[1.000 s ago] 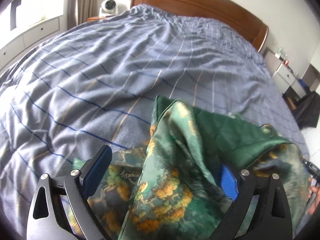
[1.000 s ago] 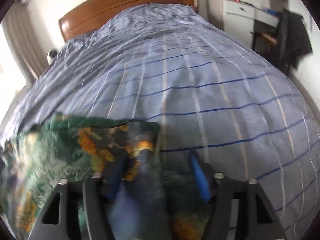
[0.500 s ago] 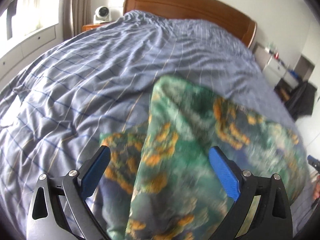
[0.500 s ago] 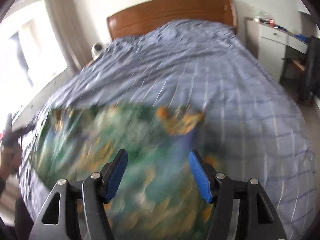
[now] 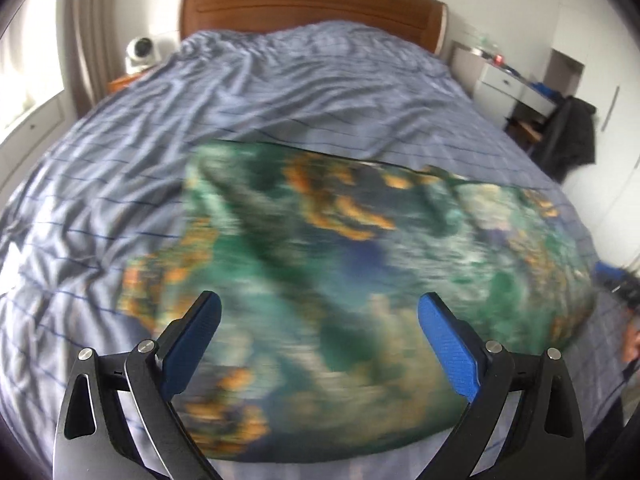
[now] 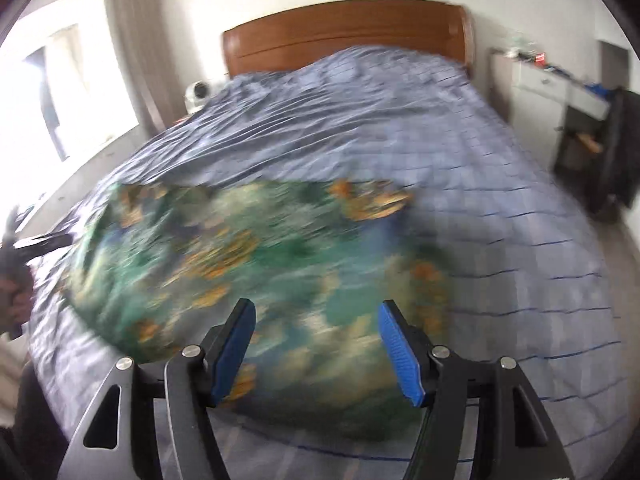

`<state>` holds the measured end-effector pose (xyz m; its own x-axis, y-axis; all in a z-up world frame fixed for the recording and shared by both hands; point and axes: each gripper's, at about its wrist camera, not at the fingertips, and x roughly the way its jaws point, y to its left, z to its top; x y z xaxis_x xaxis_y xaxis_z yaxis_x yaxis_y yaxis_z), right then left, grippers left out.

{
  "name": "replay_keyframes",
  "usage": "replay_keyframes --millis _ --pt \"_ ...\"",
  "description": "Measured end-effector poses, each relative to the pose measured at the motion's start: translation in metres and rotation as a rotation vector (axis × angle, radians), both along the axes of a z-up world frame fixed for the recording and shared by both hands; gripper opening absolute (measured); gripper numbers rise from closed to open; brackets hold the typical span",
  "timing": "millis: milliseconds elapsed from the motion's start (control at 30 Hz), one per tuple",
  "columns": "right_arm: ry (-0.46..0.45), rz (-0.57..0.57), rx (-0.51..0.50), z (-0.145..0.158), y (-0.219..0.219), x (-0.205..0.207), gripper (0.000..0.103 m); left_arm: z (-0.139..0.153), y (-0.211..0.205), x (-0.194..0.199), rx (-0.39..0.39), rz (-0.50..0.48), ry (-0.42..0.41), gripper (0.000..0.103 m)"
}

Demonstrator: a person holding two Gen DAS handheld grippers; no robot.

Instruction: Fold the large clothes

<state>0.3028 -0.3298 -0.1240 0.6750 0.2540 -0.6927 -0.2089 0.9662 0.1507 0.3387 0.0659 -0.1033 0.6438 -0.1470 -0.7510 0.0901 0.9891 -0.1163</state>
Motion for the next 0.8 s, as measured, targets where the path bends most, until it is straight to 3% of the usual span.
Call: replay_keyframes --millis 67,133,167,233,400,567,667,800 --pt "0.051 -0.012 -0.024 -0.019 0.003 0.002 0.065 -0.003 -0.018 0.004 -0.006 -0.025 0.018 0.099" --pt "0.107 -0.094 -0.090 -0.041 -0.010 0.003 0.065 -0.003 -0.034 0.009 -0.008 -0.051 0.033 0.099" --pt "0.111 -0.120 -0.073 -0.044 -0.018 0.001 0.065 -0.002 -0.042 0.012 -0.009 -0.069 0.037 0.099" --pt "0.111 -0.165 0.009 -0.040 -0.035 -0.012 0.065 0.002 -0.055 0.020 0.003 -0.097 0.029 0.099" --pt "0.037 -0.128 -0.014 -0.018 -0.032 -0.044 0.065 0.010 -0.091 0.071 0.046 -0.099 0.000 0.099" --pt "0.017 -0.059 0.009 -0.006 -0.016 -0.063 0.065 -0.018 -0.116 0.118 0.076 -0.070 0.083 0.099" --pt "0.017 -0.051 0.021 -0.006 -0.012 -0.065 0.065 -0.037 -0.124 0.108 0.125 -0.089 0.116 0.098" --pt "0.011 -0.049 0.027 -0.007 -0.013 -0.074 0.065 -0.044 -0.131 0.065 0.206 -0.153 0.079 0.099"
